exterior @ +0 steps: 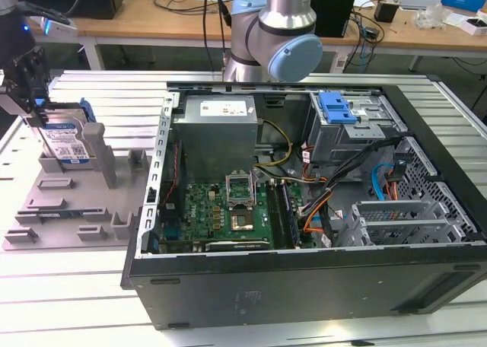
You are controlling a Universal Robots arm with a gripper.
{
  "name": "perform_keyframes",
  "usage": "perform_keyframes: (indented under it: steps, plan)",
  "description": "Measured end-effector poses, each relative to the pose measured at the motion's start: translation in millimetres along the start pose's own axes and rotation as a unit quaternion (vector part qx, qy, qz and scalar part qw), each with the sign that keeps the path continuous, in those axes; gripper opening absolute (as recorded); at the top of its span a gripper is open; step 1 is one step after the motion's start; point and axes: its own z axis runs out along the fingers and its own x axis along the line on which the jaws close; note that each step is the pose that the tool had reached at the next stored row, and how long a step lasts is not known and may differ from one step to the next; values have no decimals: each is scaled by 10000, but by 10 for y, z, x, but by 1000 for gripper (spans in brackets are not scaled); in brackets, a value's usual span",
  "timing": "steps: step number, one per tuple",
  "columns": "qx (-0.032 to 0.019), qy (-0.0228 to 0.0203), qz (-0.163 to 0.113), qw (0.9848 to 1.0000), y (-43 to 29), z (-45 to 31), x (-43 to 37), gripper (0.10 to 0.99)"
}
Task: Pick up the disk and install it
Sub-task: 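Pick up the disk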
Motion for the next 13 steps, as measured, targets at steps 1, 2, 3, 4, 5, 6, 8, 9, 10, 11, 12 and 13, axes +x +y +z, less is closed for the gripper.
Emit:
perform_keyframes:
  steps: [1, 2, 3, 4, 5, 6, 8, 9, 10, 11, 12, 13]
  plan:
    - [1, -1, 0, 10000, 2, 1, 0, 482]
    - [1, 0, 0, 10000, 3, 1, 0, 482]
    - [0, 0, 0, 10000, 5, 0, 0, 482]
    - [0, 0, 0, 10000, 7, 0, 0, 482]
    - [0, 0, 0, 10000, 7, 0, 0, 482]
    - [-1, 0, 0, 10000, 7, 0, 0, 482]
    - [-1, 0, 0, 10000, 7, 4, 0, 482]
    - [-1, 0, 0, 10000, 7, 5, 0, 482]
    - [-1, 0, 0, 10000, 7, 6, 0, 482]
    - [0, 0, 0, 10000, 7, 9, 0, 482]
    - [-1, 0, 0, 10000, 7, 10, 0, 482]
    - [-1, 0, 0, 10000, 7, 11, 0, 482]
